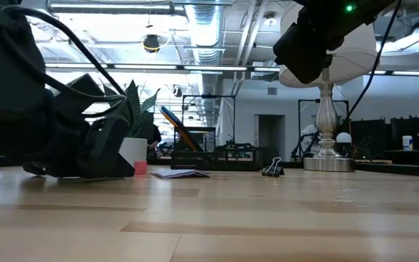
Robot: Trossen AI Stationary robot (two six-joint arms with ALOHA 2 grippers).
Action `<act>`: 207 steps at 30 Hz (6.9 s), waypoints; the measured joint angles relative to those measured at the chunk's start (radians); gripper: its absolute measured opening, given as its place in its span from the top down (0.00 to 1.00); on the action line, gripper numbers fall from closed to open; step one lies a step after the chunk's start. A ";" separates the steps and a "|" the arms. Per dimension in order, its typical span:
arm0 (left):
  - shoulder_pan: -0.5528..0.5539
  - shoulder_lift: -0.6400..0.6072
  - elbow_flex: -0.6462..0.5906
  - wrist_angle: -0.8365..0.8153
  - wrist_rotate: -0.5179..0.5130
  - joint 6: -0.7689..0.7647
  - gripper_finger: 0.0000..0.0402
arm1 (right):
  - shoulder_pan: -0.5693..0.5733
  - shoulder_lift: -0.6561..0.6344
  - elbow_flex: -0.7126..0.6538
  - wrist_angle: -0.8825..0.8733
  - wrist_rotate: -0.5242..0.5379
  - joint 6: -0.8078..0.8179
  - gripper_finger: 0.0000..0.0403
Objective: Pick and place office supplies into organizer
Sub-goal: Put the eraser into the desk organizer
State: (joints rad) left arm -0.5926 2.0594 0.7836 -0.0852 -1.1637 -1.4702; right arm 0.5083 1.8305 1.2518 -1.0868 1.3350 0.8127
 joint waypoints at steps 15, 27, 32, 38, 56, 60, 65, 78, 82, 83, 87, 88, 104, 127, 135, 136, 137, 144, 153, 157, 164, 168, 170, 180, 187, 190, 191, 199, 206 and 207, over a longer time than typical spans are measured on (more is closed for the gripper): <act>0.042 0.002 0.036 -0.058 0.030 -0.016 0.78 | 0.000 0.000 0.000 -0.015 0.003 -0.009 1.00; 0.072 0.002 0.038 -0.092 0.053 -0.022 0.78 | 0.000 0.000 0.000 -0.025 0.028 -0.009 1.00; 0.072 0.002 0.038 -0.128 0.058 -0.060 0.78 | 0.000 0.000 0.000 -0.028 0.028 -0.009 1.00; 0.072 0.002 0.038 -0.137 0.059 -0.062 0.78 | 0.000 0.000 0.000 -0.028 0.028 -0.008 1.00; 0.098 0.003 0.036 -0.167 0.052 -0.063 0.78 | 0.000 0.000 0.000 -0.027 0.026 0.008 1.00; 0.111 0.003 0.035 -0.171 0.052 -0.061 0.78 | 0.000 0.000 0.000 -0.027 0.026 0.008 1.00; 0.130 0.002 0.035 -0.171 0.052 -0.040 0.78 | 0.000 0.000 0.000 -0.027 0.027 0.009 1.00; 0.145 0.003 0.034 -0.170 0.047 -0.018 0.78 | 0.000 0.000 0.000 -0.027 0.027 0.009 1.00; 0.142 0.004 0.034 -0.163 0.038 -0.016 0.78 | 0.000 0.000 0.000 -0.027 0.027 0.009 1.00; 0.139 0.004 0.033 -0.163 0.035 -0.016 0.78 | 0.000 0.000 0.000 -0.026 0.027 0.009 1.00; 0.123 0.005 0.033 -0.163 0.027 -0.022 0.78 | 0.000 0.000 0.000 -0.026 0.027 0.009 1.00; 0.119 0.006 0.032 -0.163 0.023 -0.032 0.78 | 0.000 0.000 0.000 -0.027 0.027 0.009 1.00; 0.082 0.005 0.032 -0.167 0.019 -0.055 0.78 | 0.000 0.000 0.000 -0.027 0.024 0.008 1.00; 0.166 0.003 0.034 -0.141 -0.011 0.069 0.78 | -0.035 0.000 0.000 -0.020 0.022 0.009 1.00; 0.124 0.005 0.033 -0.145 -0.021 0.040 0.78 | -0.035 0.000 0.000 -0.020 0.022 0.009 1.00; 0.110 0.005 0.033 -0.145 -0.023 0.032 0.78 | -0.035 0.000 0.000 -0.019 0.022 0.009 1.00; 0.097 0.005 0.034 -0.147 -0.028 0.023 0.78 | -0.035 0.000 0.000 -0.020 0.022 0.009 1.00; 0.042 0.007 0.094 -0.251 -0.036 0.066 0.78 | -0.035 0.000 0.000 -0.020 0.025 0.009 1.00; 0.079 0.006 0.149 -0.396 -0.029 0.093 0.78 | -0.035 0.006 -0.017 -0.010 0.025 0.009 1.00; 0.089 0.006 0.142 -0.399 0.000 0.039 0.78 | -0.039 0.006 -0.045 -0.003 0.013 0.009 1.00; 0.102 0.002 0.143 -0.431 0.060 -0.011 0.72 | -0.040 0.006 -0.047 -0.003 0.007 0.009 1.00; 0.116 0.002 0.126 -0.445 0.044 -0.068 0.63 | -0.040 0.006 -0.047 -0.003 0.016 0.009 1.00; 0.129 0.001 0.113 -0.444 0.048 -0.096 0.59 | -0.040 0.006 -0.047 -0.003 0.017 0.009 1.00; 0.171 0.000 0.100 -0.395 0.044 -0.098 0.53 | -0.049 0.006 -0.047 -0.003 0.019 0.008 1.00; 0.205 0.001 0.101 -0.381 0.043 -0.074 0.53 | -0.060 0.007 -0.047 -0.003 0.021 0.008 1.00; 0.221 0.002 0.100 -0.380 0.042 -0.052 0.53 | -0.060 0.007 -0.047 -0.003 0.021 0.008 1.00; 0.227 0.002 0.100 -0.380 0.041 -0.048 0.53 | -0.060 0.007 -0.047 -0.003 0.021 0.008 1.00; 0.280 0.003 0.100 -0.363 0.032 0.023 0.53 | -0.060 0.007 -0.047 -0.003 0.020 0.008 1.00; 0.335 0.002 0.100 -0.330 0.034 0.064 0.53 | -0.060 0.007 -0.047 -0.003 0.015 0.008 1.00; 0.340 0.002 0.100 -0.326 0.038 0.072 0.54 | -0.060 0.007 -0.047 -0.003 0.013 0.008 1.00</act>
State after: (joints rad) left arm -0.2529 2.0617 0.8838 -0.4115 -1.1255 -1.3980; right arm 0.4488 1.8378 1.2049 -1.0897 1.3479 0.8207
